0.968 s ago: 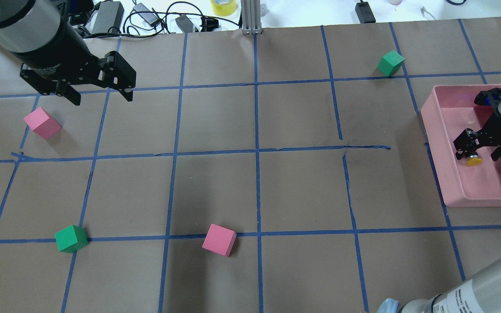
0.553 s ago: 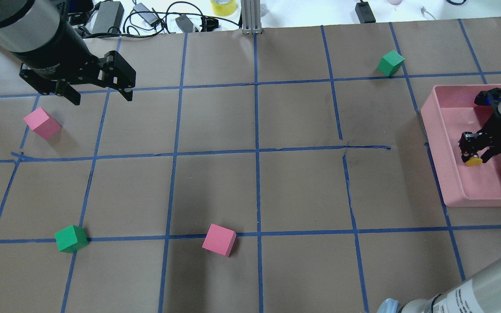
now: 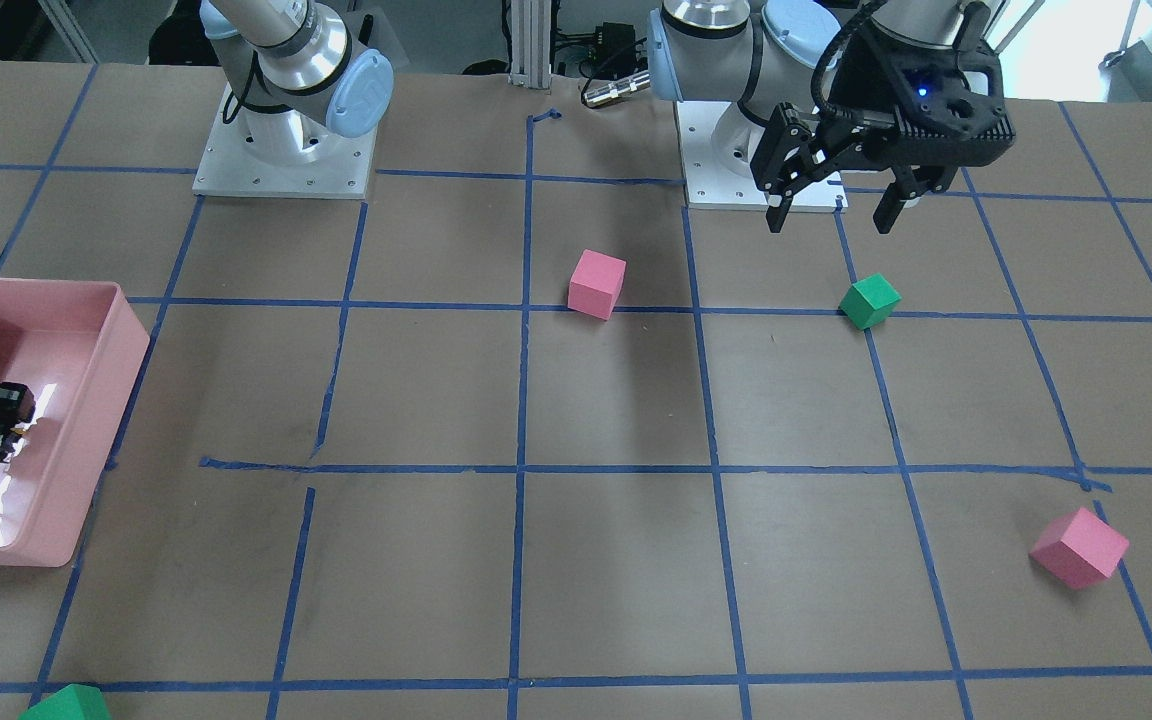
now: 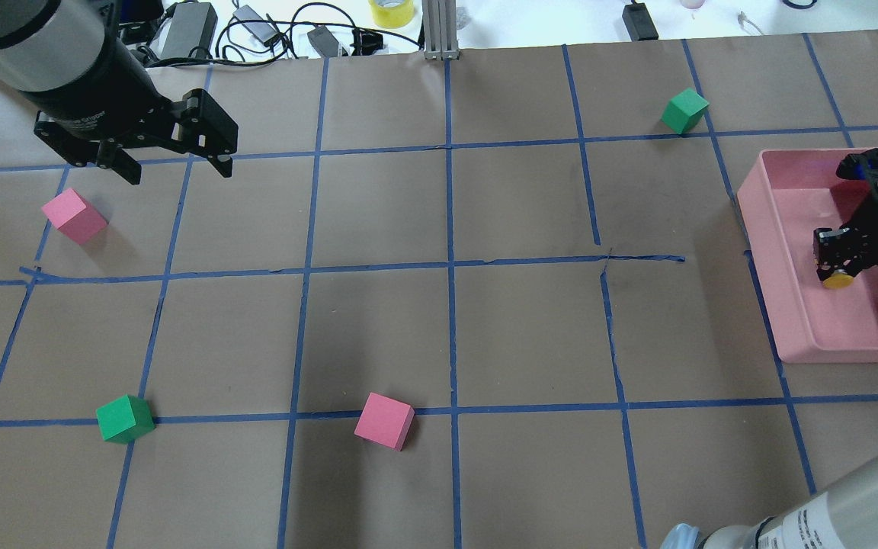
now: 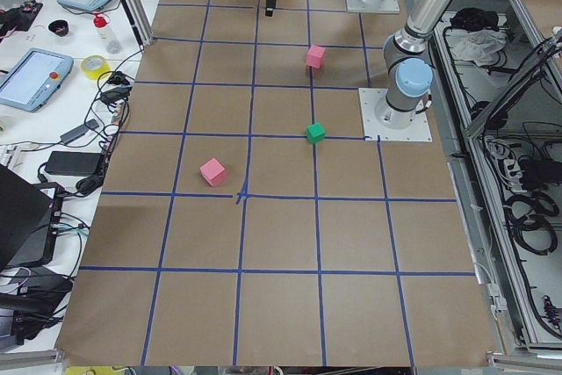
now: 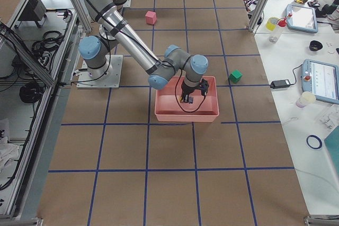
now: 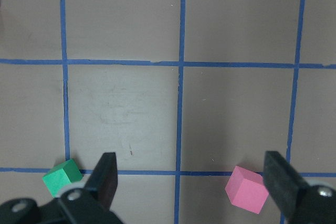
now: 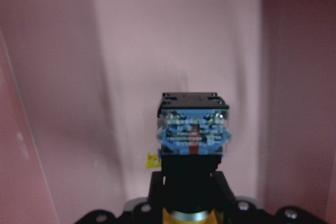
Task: Align button upright
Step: 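Lower the right gripper and close it on the button's black body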
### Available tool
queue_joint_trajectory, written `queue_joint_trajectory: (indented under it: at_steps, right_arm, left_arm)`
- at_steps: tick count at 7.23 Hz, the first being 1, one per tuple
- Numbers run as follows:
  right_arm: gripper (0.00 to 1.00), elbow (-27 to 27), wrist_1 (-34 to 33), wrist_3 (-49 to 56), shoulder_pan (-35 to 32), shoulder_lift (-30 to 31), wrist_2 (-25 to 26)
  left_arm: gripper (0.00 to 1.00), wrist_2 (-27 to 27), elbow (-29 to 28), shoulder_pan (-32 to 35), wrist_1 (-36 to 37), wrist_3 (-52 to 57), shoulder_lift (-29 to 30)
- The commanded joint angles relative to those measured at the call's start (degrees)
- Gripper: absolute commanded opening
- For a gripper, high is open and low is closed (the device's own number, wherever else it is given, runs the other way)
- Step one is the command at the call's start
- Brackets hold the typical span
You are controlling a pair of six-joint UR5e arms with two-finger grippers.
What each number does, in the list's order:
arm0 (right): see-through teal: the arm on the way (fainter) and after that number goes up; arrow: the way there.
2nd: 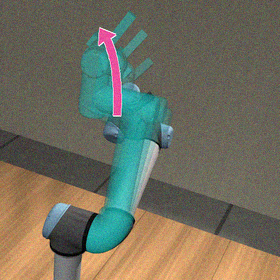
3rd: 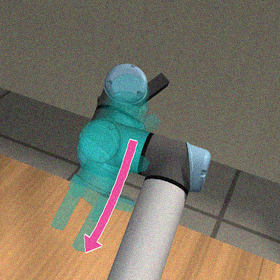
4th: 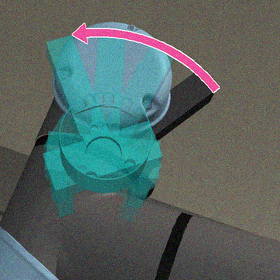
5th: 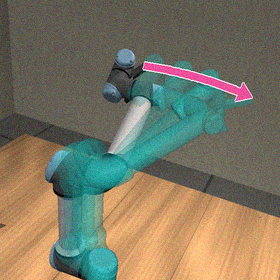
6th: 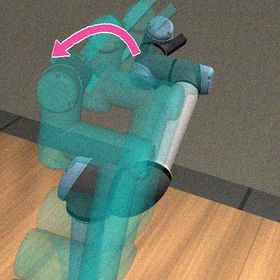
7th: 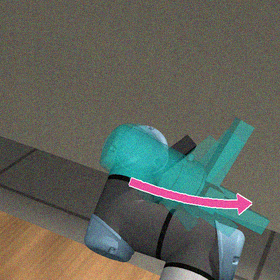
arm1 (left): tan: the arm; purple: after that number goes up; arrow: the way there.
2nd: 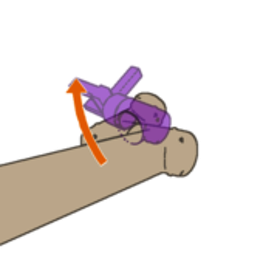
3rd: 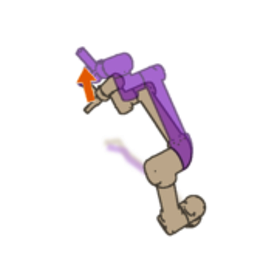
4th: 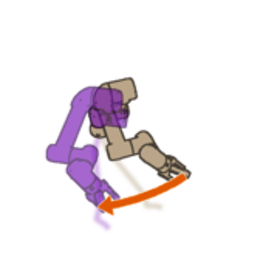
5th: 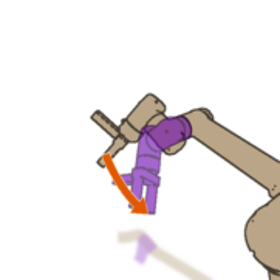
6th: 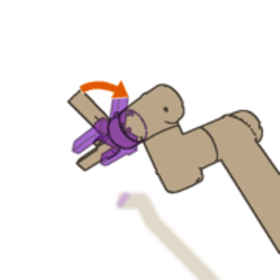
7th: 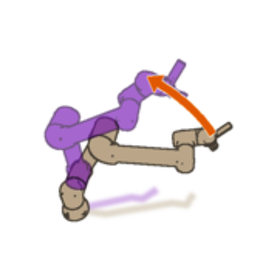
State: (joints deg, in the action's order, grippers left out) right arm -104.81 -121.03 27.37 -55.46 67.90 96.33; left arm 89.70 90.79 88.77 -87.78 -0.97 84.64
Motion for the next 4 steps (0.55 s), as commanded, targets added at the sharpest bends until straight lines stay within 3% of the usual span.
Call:
queue_joint_trajectory:
  at_steps: [1, 3, 4]
  right_arm:
    - [0.00, 0.4, 0.7, -0.1, -0.1, 2.7, -0.4]
    - [0.00, 4.6, 6.5, -1.2, -0.7, 4.3, -0.8]
    - [0.00, 9.6, 11.9, -1.2, -2.0, 4.8, -0.9]
  left_arm:
    - [1.00, -0.1, 0.0, 0.0, 0.1, 0.0, 0.0]
    - [1.00, 0.0, -0.1, 0.0, 0.1, 0.0, 0.0]
    - [1.00, 0.0, -0.1, 0.0, 0.1, 0.0, 0.0]
